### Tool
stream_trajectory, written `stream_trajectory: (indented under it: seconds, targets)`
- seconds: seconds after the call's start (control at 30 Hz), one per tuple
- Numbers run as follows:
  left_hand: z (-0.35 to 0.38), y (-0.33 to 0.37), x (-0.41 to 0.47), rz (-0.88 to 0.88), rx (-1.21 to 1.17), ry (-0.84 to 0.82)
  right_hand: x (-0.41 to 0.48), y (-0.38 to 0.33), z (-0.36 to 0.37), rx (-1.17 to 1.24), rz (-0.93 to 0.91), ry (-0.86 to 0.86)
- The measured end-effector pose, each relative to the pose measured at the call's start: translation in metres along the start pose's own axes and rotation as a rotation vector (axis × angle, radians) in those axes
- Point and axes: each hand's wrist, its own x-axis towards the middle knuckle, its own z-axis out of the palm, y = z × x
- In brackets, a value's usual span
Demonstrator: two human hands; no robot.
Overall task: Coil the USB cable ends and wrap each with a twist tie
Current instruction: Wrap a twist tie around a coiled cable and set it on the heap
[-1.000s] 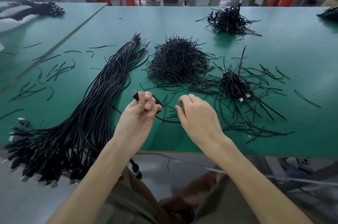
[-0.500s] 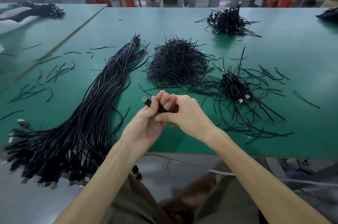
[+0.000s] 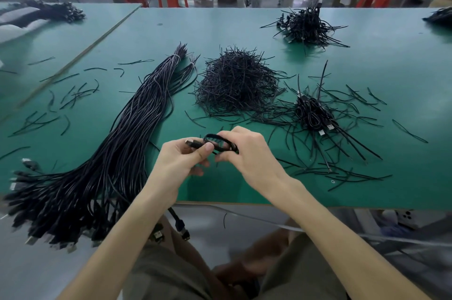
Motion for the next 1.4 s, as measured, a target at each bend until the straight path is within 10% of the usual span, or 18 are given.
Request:
stream_trajectory:
  seconds: [0.67,1.17,1.4]
  targets:
    - [-0.007,0.003,0.017,0.095,0.941,-0.452,-0.026,0.009,0.011,-0.493,-0.263,-0.064]
    - [0.006,0.001,0.045,0.252,0.874,-0.257,-0.003,0.028,0.021,-0.692,-0.222,0.106]
    - [0.005,0.022,0.062,-0.115,0.545,-0.522,0.026,0.035,0.014,-0.587,-0.311,0.147]
